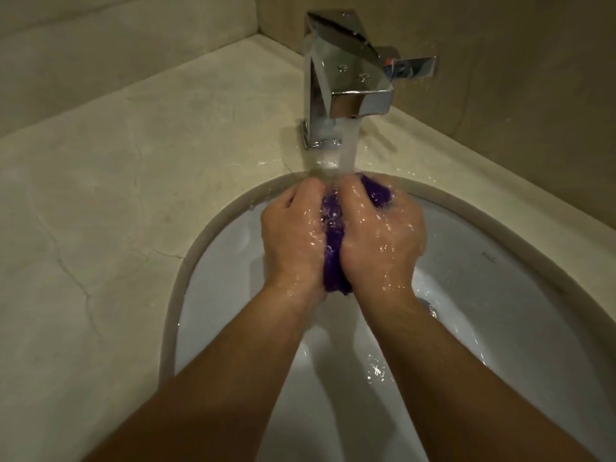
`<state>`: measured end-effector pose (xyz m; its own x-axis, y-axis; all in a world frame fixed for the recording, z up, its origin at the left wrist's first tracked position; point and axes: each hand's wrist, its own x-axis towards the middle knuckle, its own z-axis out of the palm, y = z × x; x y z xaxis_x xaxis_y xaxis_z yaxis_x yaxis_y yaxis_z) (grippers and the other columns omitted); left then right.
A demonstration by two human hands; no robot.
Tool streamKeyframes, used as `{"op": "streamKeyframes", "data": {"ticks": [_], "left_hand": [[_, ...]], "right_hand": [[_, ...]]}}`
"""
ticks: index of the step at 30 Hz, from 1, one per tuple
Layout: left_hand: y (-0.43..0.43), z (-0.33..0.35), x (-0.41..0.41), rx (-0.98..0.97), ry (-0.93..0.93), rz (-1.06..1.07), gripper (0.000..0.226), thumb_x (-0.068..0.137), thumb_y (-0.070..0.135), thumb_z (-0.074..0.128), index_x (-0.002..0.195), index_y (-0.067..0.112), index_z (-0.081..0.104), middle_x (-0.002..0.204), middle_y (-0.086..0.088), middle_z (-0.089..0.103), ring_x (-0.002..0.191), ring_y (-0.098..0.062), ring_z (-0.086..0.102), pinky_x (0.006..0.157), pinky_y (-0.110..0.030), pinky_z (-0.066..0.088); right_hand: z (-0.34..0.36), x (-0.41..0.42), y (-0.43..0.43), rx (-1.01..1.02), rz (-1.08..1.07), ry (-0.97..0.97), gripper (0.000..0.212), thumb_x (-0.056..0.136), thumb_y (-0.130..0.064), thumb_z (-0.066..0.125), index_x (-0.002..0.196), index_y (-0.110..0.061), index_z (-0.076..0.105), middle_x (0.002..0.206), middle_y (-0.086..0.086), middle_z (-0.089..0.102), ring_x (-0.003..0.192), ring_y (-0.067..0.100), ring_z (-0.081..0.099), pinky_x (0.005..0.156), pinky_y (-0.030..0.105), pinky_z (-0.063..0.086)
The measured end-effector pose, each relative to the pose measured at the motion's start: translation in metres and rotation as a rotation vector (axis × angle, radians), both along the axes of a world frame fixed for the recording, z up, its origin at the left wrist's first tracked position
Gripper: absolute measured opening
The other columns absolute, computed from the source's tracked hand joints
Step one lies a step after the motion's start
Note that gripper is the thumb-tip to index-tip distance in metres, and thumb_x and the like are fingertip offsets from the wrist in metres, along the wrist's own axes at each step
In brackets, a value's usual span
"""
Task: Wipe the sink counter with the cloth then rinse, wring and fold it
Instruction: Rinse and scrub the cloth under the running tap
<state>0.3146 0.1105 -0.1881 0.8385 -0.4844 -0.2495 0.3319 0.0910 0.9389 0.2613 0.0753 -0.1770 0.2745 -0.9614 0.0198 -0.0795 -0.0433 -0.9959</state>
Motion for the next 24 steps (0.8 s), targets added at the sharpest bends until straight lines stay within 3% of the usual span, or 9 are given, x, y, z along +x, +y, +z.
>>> {"op": "streamKeyframes", "data": {"ticks": [2,5,8,10,12,14,18,22,24], "left_hand": [[0.000,0.003,0.001,0.018,0.023,0.015,0.038,0.089,0.014,0.060,0.054,0.024,0.070,0.055,0.007,0.062,0.057,-0.009,0.062,0.057,-0.026,0.053],[-0.002,0.001,0.000,0.058,0.070,0.016,0.037,0.085,0.019,0.064,0.049,0.025,0.069,0.056,0.004,0.064,0.064,-0.018,0.064,0.072,-0.041,0.057],[-0.004,0.005,-0.009,0.025,0.094,-0.071,0.024,0.088,0.045,0.065,0.086,0.025,0.078,0.087,-0.002,0.077,0.088,-0.027,0.074,0.085,-0.052,0.060],[-0.004,0.007,-0.009,-0.008,0.274,-0.091,0.054,0.087,0.070,0.054,0.111,0.027,0.074,0.104,-0.003,0.078,0.098,-0.028,0.074,0.089,-0.050,0.059],[-0.004,0.005,-0.008,-0.027,0.369,-0.133,0.063,0.086,0.076,0.046,0.119,0.028,0.071,0.108,-0.001,0.078,0.103,-0.028,0.073,0.094,-0.051,0.056],[-0.001,0.008,-0.011,-0.027,0.440,-0.201,0.061,0.085,0.073,0.051,0.120,0.028,0.071,0.108,-0.002,0.078,0.105,-0.029,0.073,0.091,-0.050,0.057],[0.004,0.015,-0.012,-0.148,0.491,-0.244,0.055,0.088,0.064,0.054,0.119,0.022,0.073,0.111,-0.008,0.077,0.104,-0.032,0.073,0.094,-0.054,0.055],[-0.001,0.013,-0.006,-0.130,0.113,-0.100,0.062,0.073,0.057,0.073,0.125,0.023,0.066,0.119,-0.009,0.073,0.107,-0.031,0.072,0.094,-0.051,0.057],[-0.002,0.014,-0.007,-0.112,-0.003,-0.052,0.051,0.078,0.055,0.068,0.113,0.018,0.071,0.106,-0.006,0.076,0.101,-0.024,0.073,0.091,-0.047,0.058]], "right_hand": [[-0.002,0.001,-0.003,0.011,0.021,0.053,0.020,0.089,-0.032,0.066,0.071,-0.025,0.069,0.068,-0.010,0.069,0.065,0.001,0.065,0.059,0.013,0.047],[-0.007,-0.001,-0.003,0.051,0.057,0.042,0.018,0.087,-0.030,0.066,0.070,-0.025,0.068,0.068,-0.005,0.069,0.068,0.011,0.067,0.074,0.034,0.058],[-0.005,-0.006,-0.014,0.129,0.007,-0.014,0.016,0.085,-0.029,0.069,0.069,-0.023,0.070,0.069,-0.003,0.071,0.073,0.019,0.071,0.077,0.043,0.061],[-0.001,-0.013,-0.025,0.338,-0.049,-0.183,0.013,0.086,-0.025,0.071,0.074,-0.020,0.071,0.073,-0.001,0.070,0.076,0.020,0.071,0.074,0.037,0.059],[0.001,-0.019,-0.032,0.610,0.006,-0.418,0.017,0.088,-0.030,0.070,0.092,-0.014,0.073,0.088,0.002,0.073,0.086,0.024,0.074,0.079,0.040,0.061],[0.006,-0.020,-0.032,0.734,0.124,-0.451,0.036,0.092,-0.045,0.063,0.108,-0.014,0.073,0.102,0.000,0.078,0.092,0.025,0.076,0.085,0.043,0.060],[0.008,-0.021,-0.032,0.265,0.170,-0.047,0.028,0.091,-0.054,0.064,0.093,-0.029,0.079,0.094,-0.004,0.079,0.091,0.017,0.075,0.088,0.043,0.058],[0.012,-0.017,-0.021,0.276,0.248,-0.225,0.058,0.081,-0.066,0.062,0.130,-0.035,0.064,0.116,-0.005,0.074,0.105,0.015,0.073,0.092,0.043,0.058],[0.012,-0.010,-0.011,0.185,0.284,-0.143,0.042,0.089,-0.061,0.058,0.120,-0.034,0.068,0.106,-0.011,0.075,0.097,0.005,0.072,0.089,0.037,0.056]]}}
